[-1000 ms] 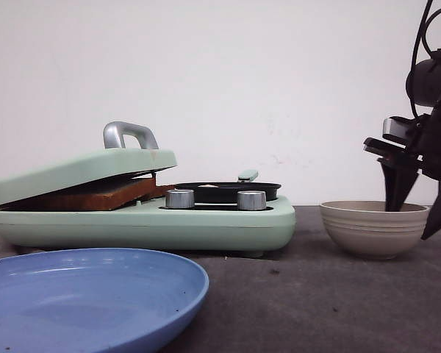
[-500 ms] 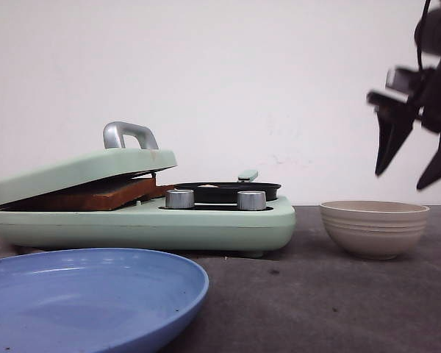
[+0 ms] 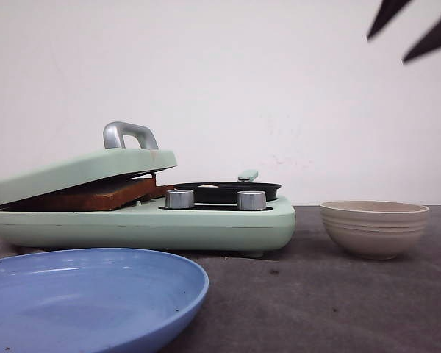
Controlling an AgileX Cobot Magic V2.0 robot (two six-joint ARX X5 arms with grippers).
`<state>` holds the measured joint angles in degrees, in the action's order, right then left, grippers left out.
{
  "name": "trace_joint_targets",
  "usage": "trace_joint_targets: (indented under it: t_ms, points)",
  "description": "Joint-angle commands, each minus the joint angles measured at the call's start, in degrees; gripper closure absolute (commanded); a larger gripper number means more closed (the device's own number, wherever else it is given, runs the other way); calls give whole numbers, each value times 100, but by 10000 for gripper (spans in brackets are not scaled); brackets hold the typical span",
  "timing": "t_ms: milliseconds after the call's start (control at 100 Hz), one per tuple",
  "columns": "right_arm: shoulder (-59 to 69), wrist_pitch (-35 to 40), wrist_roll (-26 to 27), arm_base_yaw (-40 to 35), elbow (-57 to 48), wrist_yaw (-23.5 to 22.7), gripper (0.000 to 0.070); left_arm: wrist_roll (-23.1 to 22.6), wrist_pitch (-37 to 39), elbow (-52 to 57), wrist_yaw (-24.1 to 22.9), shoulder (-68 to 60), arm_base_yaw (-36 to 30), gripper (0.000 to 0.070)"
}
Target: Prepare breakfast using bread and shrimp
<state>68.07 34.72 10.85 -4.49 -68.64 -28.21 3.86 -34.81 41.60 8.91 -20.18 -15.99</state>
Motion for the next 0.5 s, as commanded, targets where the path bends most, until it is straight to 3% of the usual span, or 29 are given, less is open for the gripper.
trace_joint_targets:
  t_ms: [0, 80, 100, 340, 490]
  points:
    - [-186, -39, -37, -125, -105, -28, 400, 31, 153, 31, 13, -9, -15, 498]
    - [-470, -35, -92, -321, -105, -35, 634, 87, 328, 31, 7, -9, -15, 696]
    - [-540, -35, -116, -376, -105, -35, 700, 133, 374, 31, -4, -11, -15, 700]
    - [-1318, 24, -634, -975, -96, 4, 697, 535, 734, 31, -35, -173, -15, 700]
    - [-1786, 9, -732, -1261, 96, 420, 697, 610, 570, 26, -28, -170, -15, 700]
